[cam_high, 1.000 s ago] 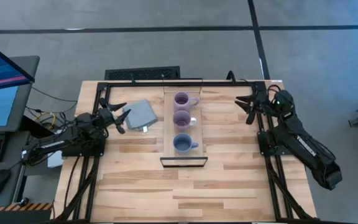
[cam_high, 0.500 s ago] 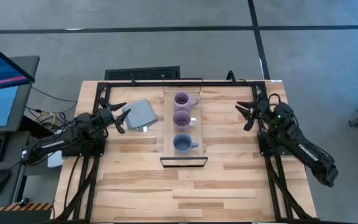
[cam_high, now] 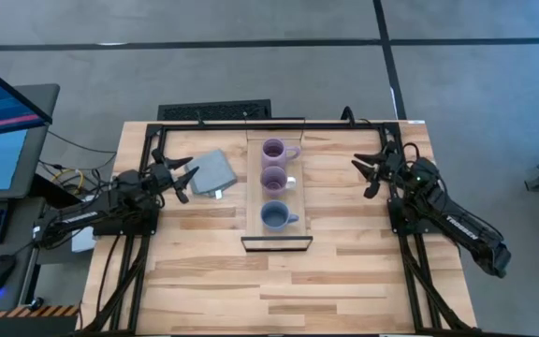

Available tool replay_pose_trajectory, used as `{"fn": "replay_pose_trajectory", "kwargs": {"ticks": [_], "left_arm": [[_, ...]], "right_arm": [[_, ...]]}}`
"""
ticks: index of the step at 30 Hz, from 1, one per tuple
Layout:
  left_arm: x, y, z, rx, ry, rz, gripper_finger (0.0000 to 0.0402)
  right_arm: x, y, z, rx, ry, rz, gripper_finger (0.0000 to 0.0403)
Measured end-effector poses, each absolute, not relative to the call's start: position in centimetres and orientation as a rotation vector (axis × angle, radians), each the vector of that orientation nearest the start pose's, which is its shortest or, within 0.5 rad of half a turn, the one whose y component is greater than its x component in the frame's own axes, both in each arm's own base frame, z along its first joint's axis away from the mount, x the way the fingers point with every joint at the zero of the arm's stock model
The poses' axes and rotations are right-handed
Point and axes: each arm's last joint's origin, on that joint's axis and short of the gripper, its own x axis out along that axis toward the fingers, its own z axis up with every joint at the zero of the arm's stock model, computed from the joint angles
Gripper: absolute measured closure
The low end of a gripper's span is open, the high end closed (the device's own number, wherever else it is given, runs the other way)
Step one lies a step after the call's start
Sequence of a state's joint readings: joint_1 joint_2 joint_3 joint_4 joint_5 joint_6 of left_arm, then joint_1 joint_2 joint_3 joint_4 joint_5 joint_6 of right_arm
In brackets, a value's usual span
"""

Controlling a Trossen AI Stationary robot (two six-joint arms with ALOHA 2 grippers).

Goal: Stack small to large cups/mugs on shelf
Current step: Return to Home Position

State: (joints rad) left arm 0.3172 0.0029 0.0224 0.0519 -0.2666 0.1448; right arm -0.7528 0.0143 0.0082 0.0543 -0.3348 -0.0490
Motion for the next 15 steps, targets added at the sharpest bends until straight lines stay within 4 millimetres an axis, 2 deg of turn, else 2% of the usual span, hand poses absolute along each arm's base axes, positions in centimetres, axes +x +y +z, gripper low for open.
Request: {"fn": "replay_pose_trajectory", "kwargs": {"ticks": [15], "left_arm": [[8.91, 3.62, 17.37, 0.145, -0.022, 0.552, 0.0237]], "right_arm": [[7.68, -5.89, 17.04, -0.076, -0.031, -0.419, 0.0276]]}}
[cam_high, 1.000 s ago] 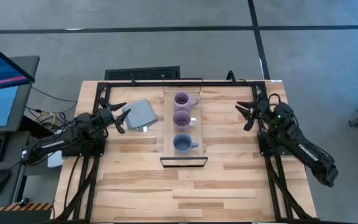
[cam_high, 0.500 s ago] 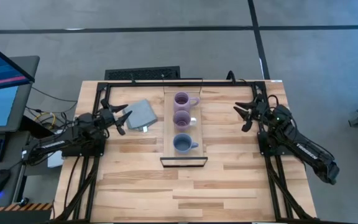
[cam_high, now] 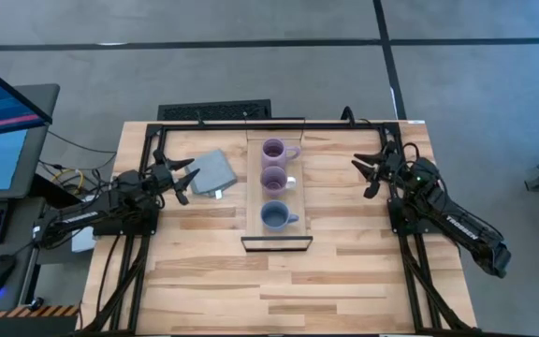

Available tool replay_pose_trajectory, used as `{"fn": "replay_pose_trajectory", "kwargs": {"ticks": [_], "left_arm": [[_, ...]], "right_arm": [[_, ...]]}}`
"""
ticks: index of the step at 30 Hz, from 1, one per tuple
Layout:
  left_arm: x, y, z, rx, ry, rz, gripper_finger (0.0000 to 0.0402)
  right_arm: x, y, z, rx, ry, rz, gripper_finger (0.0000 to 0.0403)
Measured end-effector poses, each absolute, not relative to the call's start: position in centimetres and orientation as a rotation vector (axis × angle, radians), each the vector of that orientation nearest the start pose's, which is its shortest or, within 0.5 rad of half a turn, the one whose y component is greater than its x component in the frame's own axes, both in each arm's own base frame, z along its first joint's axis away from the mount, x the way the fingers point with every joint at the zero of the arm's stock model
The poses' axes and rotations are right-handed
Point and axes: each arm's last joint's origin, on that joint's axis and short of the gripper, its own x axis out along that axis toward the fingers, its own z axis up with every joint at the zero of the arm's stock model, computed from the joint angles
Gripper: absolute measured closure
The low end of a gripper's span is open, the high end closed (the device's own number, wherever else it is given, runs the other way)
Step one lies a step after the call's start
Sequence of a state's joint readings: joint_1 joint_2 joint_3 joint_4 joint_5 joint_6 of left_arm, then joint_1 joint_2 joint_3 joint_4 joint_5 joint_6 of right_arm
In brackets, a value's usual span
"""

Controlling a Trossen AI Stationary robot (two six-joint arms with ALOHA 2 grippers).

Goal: Stack small to large cups/mugs on shelf
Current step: Return to Home Position

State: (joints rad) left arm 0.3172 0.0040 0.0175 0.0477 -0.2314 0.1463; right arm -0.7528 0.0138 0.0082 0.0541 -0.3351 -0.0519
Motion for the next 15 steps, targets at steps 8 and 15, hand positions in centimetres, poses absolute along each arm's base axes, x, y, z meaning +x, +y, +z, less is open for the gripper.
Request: {"fn": "replay_pose_trajectory", "kwargs": {"ticks": [8, 15], "left_arm": [[8.91, 3.62, 17.35, 0.139, -0.022, 0.552, 0.0237], [8.91, 3.63, 17.34, 0.094, -0.034, 0.552, 0.0237]], "right_arm": [[7.68, -5.89, 17.04, -0.076, -0.031, -0.419, 0.0276], [7.68, -5.89, 17.04, -0.053, -0.036, -0.418, 0.0276]]}}
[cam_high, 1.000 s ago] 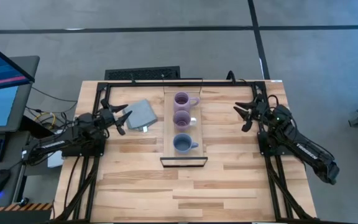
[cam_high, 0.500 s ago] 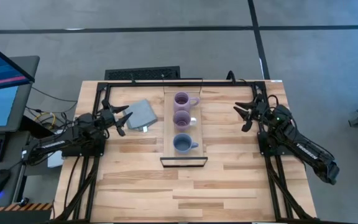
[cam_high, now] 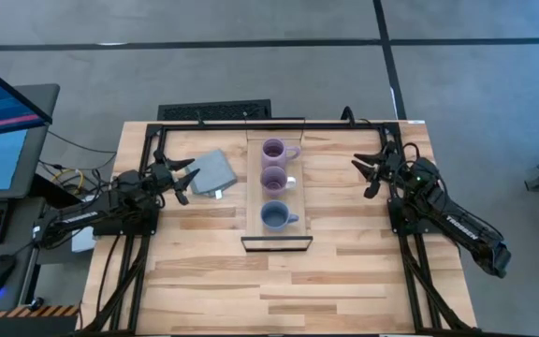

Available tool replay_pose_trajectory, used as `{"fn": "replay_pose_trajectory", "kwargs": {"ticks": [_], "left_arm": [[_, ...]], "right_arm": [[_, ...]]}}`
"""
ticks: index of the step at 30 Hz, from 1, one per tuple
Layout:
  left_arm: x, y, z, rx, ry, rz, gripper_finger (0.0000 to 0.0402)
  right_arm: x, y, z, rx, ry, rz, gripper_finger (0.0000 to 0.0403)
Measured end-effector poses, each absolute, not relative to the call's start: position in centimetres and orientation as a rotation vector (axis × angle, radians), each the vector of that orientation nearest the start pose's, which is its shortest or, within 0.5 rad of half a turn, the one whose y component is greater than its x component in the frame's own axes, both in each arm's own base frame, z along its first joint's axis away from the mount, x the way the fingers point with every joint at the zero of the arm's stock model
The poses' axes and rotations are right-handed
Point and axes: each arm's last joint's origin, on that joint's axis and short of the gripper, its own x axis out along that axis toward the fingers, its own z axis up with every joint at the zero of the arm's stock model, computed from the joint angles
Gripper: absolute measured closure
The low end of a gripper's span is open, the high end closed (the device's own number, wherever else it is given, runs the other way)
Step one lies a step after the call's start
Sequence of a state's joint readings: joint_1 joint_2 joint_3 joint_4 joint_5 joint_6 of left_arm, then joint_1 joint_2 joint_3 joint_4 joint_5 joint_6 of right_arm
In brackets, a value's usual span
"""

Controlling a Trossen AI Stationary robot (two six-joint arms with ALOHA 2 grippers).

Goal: Stack small to large cups/mugs on shelf
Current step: Return to Home Position

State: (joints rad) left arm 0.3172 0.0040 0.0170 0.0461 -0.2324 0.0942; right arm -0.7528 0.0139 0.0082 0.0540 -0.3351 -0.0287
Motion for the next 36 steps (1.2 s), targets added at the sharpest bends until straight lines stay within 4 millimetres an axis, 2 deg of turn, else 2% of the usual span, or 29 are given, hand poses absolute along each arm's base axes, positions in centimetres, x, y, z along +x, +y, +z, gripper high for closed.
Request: {"fn": "replay_pose_trajectory", "kwargs": {"ticks": [13, 23, 36], "left_arm": [[8.92, 3.63, 17.31, -0.035, -0.068, 0.547, 0.0237], [8.92, 3.63, 17.29, 0.043, -0.045, 0.550, 0.0237], [8.92, 3.63, 17.28, -0.010, -0.060, 0.548, 0.0237]], "right_arm": [[7.68, -5.89, 17.04, 0.004, -0.048, -0.417, 0.0276], [7.68, -5.89, 17.04, 0.002, -0.048, -0.417, 0.0276], [7.68, -5.89, 17.04, 0.002, -0.047, -0.417, 0.0276]]}}
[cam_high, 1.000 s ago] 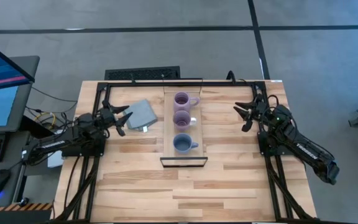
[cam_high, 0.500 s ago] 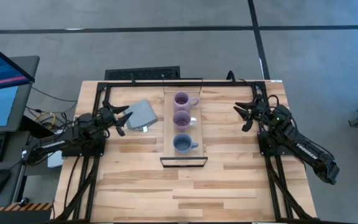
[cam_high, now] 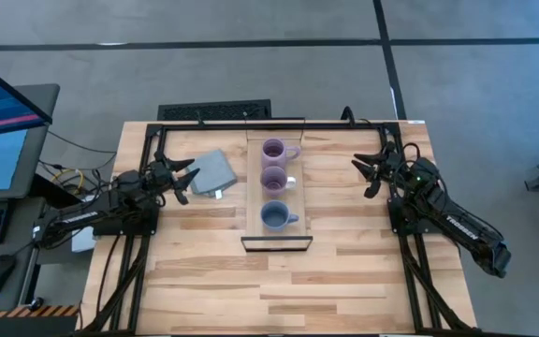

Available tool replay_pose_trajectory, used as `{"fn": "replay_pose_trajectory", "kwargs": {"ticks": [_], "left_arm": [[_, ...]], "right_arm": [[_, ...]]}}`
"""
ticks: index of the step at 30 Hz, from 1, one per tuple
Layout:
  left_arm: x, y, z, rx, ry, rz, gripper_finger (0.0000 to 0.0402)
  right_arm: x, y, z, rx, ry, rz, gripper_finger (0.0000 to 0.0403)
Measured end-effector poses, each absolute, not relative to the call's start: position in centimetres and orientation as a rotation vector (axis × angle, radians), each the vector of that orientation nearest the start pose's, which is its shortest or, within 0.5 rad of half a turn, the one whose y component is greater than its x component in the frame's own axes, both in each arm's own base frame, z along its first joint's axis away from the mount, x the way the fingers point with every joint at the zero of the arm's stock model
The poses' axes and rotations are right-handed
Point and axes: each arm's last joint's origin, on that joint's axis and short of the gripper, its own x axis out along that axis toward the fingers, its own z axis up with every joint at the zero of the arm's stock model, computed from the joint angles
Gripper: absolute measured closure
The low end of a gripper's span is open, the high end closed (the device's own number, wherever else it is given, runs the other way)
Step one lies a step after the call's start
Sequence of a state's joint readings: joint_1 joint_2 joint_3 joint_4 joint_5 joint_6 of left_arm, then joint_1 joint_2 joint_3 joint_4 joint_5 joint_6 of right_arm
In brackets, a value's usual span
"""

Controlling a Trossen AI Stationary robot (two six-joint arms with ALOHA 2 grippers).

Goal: Stack small to large cups/mugs on shelf
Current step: Return to Home Position

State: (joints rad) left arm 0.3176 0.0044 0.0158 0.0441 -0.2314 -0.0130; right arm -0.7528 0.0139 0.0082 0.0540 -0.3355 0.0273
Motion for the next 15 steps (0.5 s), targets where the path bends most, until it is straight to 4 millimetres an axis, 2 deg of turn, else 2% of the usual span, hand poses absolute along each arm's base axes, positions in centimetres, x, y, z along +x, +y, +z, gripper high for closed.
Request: {"fn": "replay_pose_trajectory", "kwargs": {"ticks": [15], "left_arm": [[8.92, 3.63, 17.26, -0.016, -0.061, 0.548, 0.0237]], "right_arm": [[7.68, -5.89, 17.04, 0.002, -0.047, -0.417, 0.0276]]}}
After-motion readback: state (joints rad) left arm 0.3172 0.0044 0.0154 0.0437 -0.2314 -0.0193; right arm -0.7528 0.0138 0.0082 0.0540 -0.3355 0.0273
